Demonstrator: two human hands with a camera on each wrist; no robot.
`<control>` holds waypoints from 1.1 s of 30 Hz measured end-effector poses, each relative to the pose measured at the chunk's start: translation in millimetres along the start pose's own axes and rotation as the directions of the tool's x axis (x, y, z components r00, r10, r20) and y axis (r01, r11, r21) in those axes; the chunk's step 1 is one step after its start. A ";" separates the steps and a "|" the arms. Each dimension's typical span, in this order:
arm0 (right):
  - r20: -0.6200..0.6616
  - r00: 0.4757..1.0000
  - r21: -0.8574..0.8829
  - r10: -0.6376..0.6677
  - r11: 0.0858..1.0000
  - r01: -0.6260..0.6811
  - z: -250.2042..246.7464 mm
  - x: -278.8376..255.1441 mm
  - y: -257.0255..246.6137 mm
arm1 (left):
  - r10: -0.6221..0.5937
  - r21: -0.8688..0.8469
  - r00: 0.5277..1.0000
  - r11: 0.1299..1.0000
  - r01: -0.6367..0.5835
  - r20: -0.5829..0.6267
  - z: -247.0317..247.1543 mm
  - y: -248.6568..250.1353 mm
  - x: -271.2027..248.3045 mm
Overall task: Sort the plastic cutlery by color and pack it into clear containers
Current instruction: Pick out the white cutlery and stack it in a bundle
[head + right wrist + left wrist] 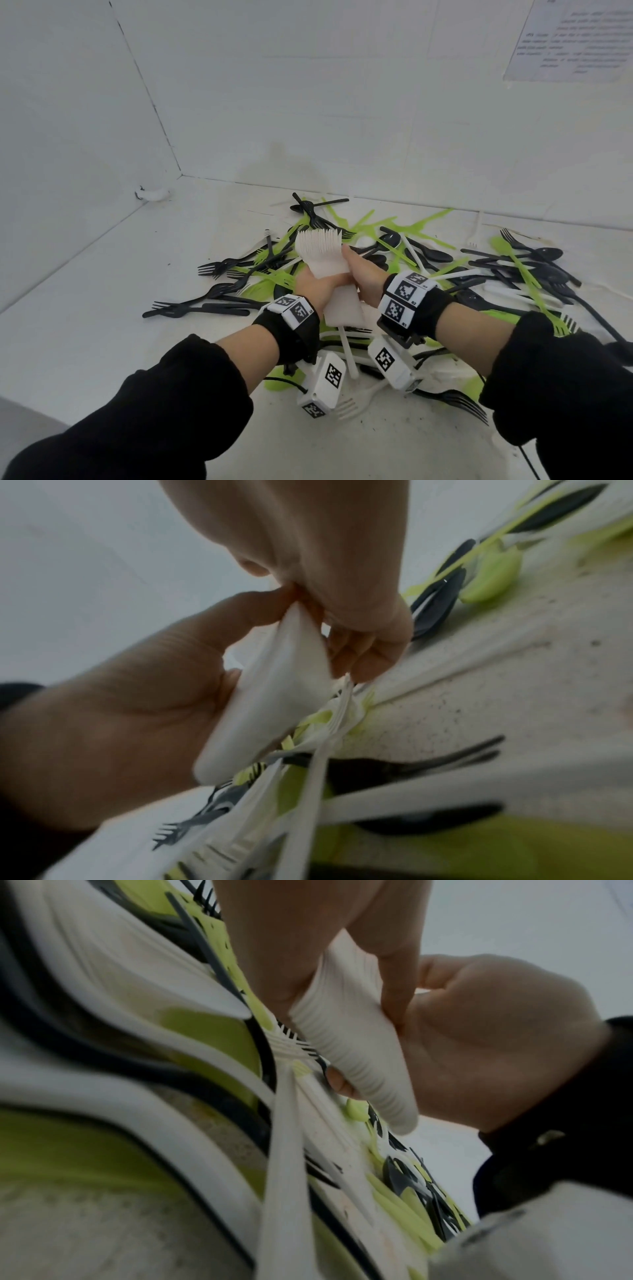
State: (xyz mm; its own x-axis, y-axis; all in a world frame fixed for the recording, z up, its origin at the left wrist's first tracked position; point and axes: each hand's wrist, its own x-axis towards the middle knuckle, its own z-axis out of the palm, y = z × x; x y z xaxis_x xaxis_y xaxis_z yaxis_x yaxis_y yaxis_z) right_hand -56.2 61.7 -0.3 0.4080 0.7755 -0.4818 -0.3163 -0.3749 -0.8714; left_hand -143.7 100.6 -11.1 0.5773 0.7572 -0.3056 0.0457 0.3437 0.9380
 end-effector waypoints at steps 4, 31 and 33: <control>-0.118 0.967 -0.567 -0.226 0.815 0.121 -14.3 9.9 -10.0 | 0.003 0.021 0.999 1.000 -0.002 -0.038 -6.5 5.1 4.7; 0.230 0.964 -0.951 -0.134 -0.241 0.193 -38.8 73.8 -33.9 | -0.022 -0.021 0.987 1.000 0.019 -0.160 -58.0 15.3 16.9; 0.221 0.964 -0.954 -0.149 -0.238 0.182 -42.9 70.2 -37.1 | -0.024 -0.034 0.987 0.999 0.019 -0.160 -60.3 15.1 17.6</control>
State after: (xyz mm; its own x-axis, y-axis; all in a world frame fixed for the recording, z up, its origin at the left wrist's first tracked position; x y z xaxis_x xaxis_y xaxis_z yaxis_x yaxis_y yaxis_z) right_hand 20.9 108.3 -5.8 0.2508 0.9158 -0.3138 0.9667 -0.2539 0.0316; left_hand -182.0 152.6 -12.2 0.4377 0.8280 -0.3504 0.0288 0.3766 0.9259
